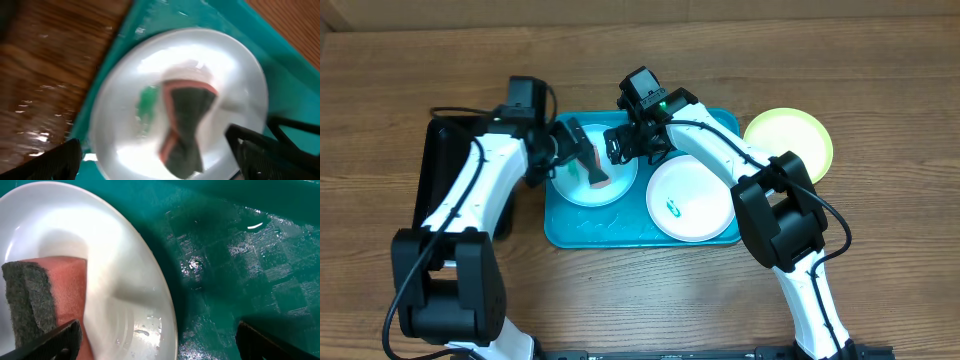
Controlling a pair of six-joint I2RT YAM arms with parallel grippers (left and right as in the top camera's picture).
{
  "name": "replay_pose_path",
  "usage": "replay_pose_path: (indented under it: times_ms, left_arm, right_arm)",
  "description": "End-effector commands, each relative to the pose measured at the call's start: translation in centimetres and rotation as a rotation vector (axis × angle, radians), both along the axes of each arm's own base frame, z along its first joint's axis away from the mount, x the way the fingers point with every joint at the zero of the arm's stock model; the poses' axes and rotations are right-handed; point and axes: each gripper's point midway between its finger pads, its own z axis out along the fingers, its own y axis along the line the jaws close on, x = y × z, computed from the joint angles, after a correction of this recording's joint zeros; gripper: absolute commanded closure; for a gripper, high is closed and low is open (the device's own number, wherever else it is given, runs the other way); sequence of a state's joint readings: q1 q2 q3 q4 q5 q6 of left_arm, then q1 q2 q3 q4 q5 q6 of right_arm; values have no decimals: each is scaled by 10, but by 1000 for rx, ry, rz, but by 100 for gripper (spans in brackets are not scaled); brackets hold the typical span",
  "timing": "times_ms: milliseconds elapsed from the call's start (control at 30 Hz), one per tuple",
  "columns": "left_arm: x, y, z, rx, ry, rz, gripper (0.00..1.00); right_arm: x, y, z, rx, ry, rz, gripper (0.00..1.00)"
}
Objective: Clean dirty plates on tray and stack at the side
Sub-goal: 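Scrub the light blue plate with the sponge while right gripper holds it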
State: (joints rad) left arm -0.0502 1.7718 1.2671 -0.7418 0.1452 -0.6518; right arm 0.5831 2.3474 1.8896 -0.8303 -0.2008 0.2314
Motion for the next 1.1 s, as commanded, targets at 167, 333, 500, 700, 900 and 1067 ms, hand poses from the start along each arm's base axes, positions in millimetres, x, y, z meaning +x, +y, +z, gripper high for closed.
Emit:
replay_pose_path:
  times_ms: [167, 333, 500, 700, 900, 1067]
  left_arm:
    - [-19, 26, 4, -54, 75, 44, 27]
    - [-22, 12, -2, -47, 86, -50, 31]
    - [-16, -13, -12, -74, 83, -112, 34]
    - [-2, -44, -24, -102, 42, -183, 33]
    - [5, -62, -44, -109, 43, -215, 34]
    - [8, -63, -59, -112, 54, -203, 50]
  right_arm:
    - [-16, -15, -34, -71, 83, -10, 13]
    - [-9, -20, -34, -76, 68, -20, 74]
    - [-8, -25, -35, -86, 59, 21, 84]
    - [-10, -25, -35, -92, 54, 49, 91]
    - [-9, -25, -35, -90, 50, 49, 93]
    - [-10, -25, -36, -92, 53, 49, 93]
